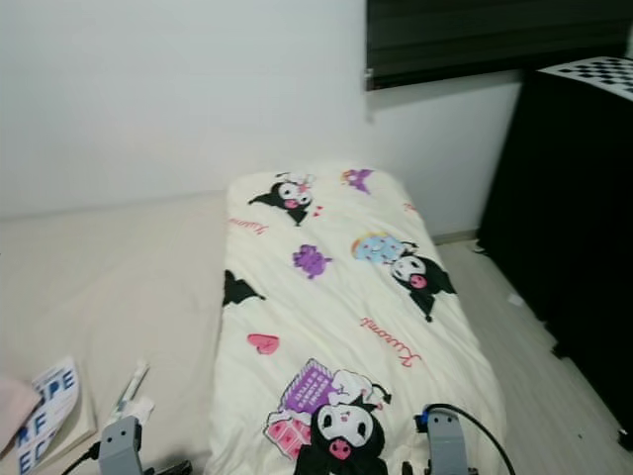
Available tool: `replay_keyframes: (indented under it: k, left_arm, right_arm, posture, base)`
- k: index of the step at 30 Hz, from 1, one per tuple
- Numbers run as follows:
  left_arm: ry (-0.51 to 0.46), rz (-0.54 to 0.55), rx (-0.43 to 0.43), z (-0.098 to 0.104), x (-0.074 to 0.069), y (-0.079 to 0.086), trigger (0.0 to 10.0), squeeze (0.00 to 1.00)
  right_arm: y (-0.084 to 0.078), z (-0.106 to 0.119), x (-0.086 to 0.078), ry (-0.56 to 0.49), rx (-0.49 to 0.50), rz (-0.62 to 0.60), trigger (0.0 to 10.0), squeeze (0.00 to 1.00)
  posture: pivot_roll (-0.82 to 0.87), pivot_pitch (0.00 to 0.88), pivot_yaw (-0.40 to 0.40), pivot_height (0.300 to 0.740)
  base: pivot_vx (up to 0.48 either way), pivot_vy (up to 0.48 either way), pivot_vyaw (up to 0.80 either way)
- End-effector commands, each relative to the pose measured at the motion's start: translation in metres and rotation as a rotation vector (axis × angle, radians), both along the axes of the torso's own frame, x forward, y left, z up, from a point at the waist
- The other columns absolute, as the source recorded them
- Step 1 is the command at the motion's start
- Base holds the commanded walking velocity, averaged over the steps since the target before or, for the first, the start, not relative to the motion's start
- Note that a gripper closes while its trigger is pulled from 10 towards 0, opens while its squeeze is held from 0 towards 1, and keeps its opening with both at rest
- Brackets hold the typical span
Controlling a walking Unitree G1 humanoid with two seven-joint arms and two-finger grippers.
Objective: Clean up the room
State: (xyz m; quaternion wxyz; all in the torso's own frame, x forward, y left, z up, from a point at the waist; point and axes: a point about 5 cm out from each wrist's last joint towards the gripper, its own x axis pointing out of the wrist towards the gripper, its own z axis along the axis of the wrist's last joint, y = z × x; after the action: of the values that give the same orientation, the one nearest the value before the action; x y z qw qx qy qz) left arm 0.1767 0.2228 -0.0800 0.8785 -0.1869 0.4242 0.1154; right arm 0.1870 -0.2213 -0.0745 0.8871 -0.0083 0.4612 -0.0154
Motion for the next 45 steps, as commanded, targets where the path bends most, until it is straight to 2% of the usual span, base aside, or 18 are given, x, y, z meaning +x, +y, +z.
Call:
replay_keyframes:
  k: [1,8,12,17,32,40,45]
  left_arm:
    - [0.046,0.013,-0.004,-0.005,-0.01,-0.002,10.0,0.0]
    - [0.059,0.006,-0.003,-0.008,-0.013,-0.006,10.0,0.0]
    - [0.063,0.0,-0.003,-0.009,-0.016,-0.006,10.0,0.0]
    - [0.075,-0.043,0.009,-0.011,-0.02,-0.008,10.0,0.0]
    - [0.053,-0.098,0.023,-0.009,-0.015,-0.012,10.0,0.0]
    - [0.078,-0.201,0.048,-0.012,-0.021,-0.019,10.0,0.0]
    - [0.077,-0.228,0.047,-0.012,-0.02,-0.021,10.0,0.0]
  right_arm:
    - [0.0,-0.009,-0.018,0.063,0.007,-0.005,10.0,0.0]
    - [0.002,-0.016,-0.031,0.115,0.004,0.025,10.0,0.0]
    - [0.003,-0.017,-0.033,0.119,0.005,0.026,10.0,0.0]
    - [0.003,-0.019,-0.038,0.129,0.008,0.023,10.0,0.0]
    - [0.008,-0.025,-0.051,0.169,-0.003,0.05,10.0,0.0]
    - [0.014,-0.026,-0.051,0.173,-0.01,0.058,10.0,0.0]
    - [0.019,-0.027,-0.049,0.179,-0.017,0.084,10.0,0.0]
  posture:
    - [-0.06,0.029,0.007,0.74]
    - [-0.05,0.025,0.004,0.74]
    - [-0.06,0.026,0.008,0.74]
    - [-0.06,0.02,0.014,0.74]
    - [-0.06,0.016,0.017,0.74]
    - [-0.06,0.022,0.026,0.74]
    - [-0.05,0.023,0.025,0.74]
  base:
    - [-0.458,0.0,0.75]
    - [-0.459,0.0,0.75]
    - [-0.358,0.0,0.75]
    - [0.0,0.0,0.75]
    - [0.0,0.0,0.75]
    - [0.0,0.0,0.75]
    - [0.0,0.0,0.75]
